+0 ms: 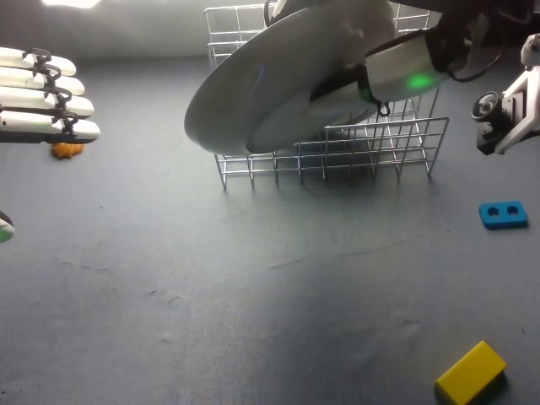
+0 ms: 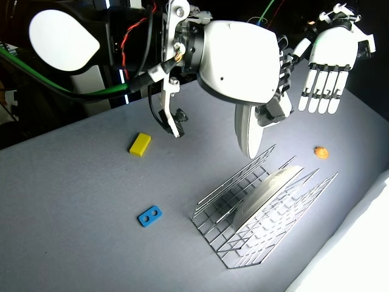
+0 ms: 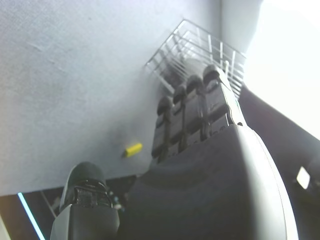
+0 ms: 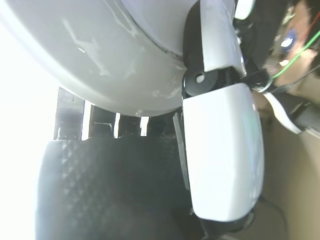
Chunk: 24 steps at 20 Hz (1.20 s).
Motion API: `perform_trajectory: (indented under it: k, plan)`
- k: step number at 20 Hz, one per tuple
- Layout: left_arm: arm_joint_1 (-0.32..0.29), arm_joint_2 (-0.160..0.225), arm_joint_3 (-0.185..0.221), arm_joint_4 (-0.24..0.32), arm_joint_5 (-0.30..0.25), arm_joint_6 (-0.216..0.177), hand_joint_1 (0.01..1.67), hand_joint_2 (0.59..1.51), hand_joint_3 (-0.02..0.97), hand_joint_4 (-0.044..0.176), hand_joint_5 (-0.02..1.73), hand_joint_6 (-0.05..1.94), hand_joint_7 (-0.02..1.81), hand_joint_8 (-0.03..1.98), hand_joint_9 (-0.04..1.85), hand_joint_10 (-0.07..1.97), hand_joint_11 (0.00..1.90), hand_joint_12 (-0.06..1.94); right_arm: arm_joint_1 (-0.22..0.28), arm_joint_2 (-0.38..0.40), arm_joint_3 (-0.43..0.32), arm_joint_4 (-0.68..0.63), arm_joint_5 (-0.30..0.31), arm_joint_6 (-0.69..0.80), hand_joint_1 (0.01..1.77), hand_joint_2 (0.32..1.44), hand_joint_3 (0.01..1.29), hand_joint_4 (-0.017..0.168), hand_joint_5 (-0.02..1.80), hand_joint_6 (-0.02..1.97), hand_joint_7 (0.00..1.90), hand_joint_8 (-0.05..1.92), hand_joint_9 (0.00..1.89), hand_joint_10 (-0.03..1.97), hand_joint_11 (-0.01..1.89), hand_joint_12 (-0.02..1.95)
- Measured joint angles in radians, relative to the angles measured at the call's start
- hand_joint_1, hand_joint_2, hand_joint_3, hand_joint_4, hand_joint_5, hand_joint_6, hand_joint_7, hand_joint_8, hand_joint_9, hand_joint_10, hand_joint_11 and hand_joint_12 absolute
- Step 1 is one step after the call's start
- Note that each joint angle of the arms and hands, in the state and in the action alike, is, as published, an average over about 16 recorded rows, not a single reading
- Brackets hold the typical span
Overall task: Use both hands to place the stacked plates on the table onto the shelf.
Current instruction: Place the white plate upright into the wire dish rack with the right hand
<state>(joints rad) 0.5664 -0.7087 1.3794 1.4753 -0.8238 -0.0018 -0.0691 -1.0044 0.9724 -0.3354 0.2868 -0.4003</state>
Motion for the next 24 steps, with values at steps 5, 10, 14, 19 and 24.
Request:
perform_trajectory:
  k: [5, 10, 14, 19, 24]
  plan:
    - [0.002, 0.001, 0.0, 0.002, -0.002, 0.0, 0.02, 1.162, -0.009, 0.001, 0.12, 0.02, 0.08, 0.02, 0.06, 0.0, 0.03, 0.02, -0.002, -0.007, 0.03, 0.03, -0.019, 0.021, 1.22, 0.99, 0.01, 0.024, 1.0, 0.94, 1.07, 0.83, 1.19, 0.02, 0.77, 1.04]
    - [0.005, 0.002, 0.0, 0.003, -0.003, 0.0, 0.02, 1.162, -0.01, 0.001, 0.12, 0.02, 0.09, 0.02, 0.06, 0.0, 0.03, 0.03, -0.015, -0.031, 0.075, 0.067, -0.03, 0.012, 1.22, 0.99, 0.01, 0.023, 0.99, 0.93, 1.07, 0.84, 1.18, 0.02, 0.77, 1.05]
    - [0.007, 0.002, 0.0, 0.003, -0.005, 0.0, 0.02, 1.162, -0.01, 0.001, 0.12, 0.02, 0.09, 0.02, 0.07, 0.0, 0.03, 0.03, -0.029, -0.057, 0.113, 0.089, -0.034, 0.001, 1.22, 0.99, 0.01, 0.022, 0.99, 0.93, 1.08, 0.83, 1.19, 0.02, 0.77, 1.04]
    - [0.01, 0.002, 0.001, 0.003, -0.01, 0.0, 0.02, 1.162, -0.011, 0.001, 0.13, 0.02, 0.09, 0.02, 0.07, 0.0, 0.02, 0.04, -0.051, -0.091, 0.162, 0.111, -0.03, -0.008, 1.22, 0.99, 0.01, 0.021, 0.99, 0.92, 1.08, 0.83, 1.19, 0.02, 0.77, 1.03]
    - [0.011, 0.002, 0.003, 0.004, -0.021, 0.009, 0.02, 1.167, -0.01, 0.001, 0.12, 0.02, 0.09, 0.02, 0.07, 0.0, 0.02, 0.04, -0.071, -0.123, 0.206, 0.118, -0.022, -0.008, 1.22, 0.99, 0.01, 0.019, 0.98, 0.91, 1.09, 0.82, 1.2, 0.02, 0.77, 1.02]
